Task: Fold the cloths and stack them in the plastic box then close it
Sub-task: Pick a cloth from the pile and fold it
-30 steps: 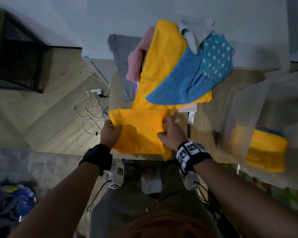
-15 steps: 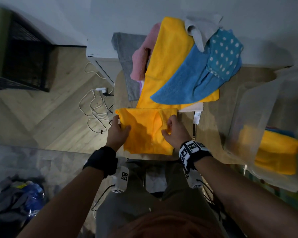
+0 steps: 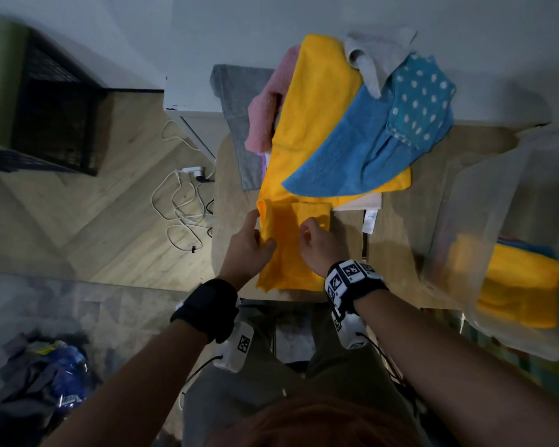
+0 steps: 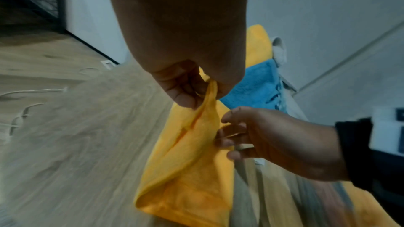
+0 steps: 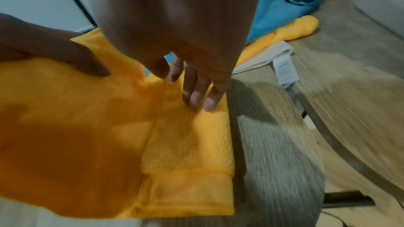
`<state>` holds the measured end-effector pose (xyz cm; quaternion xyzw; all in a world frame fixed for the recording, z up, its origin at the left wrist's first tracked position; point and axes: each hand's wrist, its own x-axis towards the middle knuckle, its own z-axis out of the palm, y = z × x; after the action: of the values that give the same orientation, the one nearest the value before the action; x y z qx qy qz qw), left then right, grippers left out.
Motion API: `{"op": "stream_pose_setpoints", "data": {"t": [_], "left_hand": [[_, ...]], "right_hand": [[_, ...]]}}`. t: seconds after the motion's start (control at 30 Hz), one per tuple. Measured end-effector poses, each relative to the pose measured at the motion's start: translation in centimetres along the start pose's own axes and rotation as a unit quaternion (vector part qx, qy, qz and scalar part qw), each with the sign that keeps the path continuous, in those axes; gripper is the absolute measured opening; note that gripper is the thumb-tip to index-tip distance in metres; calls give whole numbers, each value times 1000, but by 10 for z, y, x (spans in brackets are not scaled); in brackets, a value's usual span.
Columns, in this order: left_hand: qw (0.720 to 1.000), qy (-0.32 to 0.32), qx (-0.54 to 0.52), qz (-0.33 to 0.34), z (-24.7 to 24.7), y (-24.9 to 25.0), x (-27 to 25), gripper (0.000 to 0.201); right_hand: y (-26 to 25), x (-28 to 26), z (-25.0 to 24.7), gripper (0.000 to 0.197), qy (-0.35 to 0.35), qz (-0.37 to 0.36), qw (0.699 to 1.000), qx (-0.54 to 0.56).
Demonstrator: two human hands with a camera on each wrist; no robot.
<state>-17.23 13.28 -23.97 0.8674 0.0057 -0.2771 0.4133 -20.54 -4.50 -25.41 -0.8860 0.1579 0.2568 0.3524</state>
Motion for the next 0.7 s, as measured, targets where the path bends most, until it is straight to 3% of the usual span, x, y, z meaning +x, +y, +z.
{"op": "stream_pose_setpoints", "data": {"t": [0.17, 0.37, 0.43, 0.5, 0.6, 0.7], "left_hand": [[998, -38, 27, 46, 41, 29, 8, 64], [990, -129, 46, 27, 82, 39, 9, 71], [993, -96, 67, 32, 84, 36, 9, 56], [996, -1, 84, 40, 81, 25, 10, 40], [989, 104, 96, -48, 73, 7, 16, 55], [977, 40, 109, -179, 67, 1, 28, 69]], "right_hand": [[14, -4, -18, 25, 39, 109, 978, 173], [39, -16, -36, 25, -5, 126, 976, 179], [45, -16, -37, 30, -30, 127, 975, 182], [48, -15, -37, 41, -36, 127, 973, 188], [50, -9, -36, 62, -34, 129, 970, 205], [49, 4, -30, 87, -42, 138, 959, 245]]}}
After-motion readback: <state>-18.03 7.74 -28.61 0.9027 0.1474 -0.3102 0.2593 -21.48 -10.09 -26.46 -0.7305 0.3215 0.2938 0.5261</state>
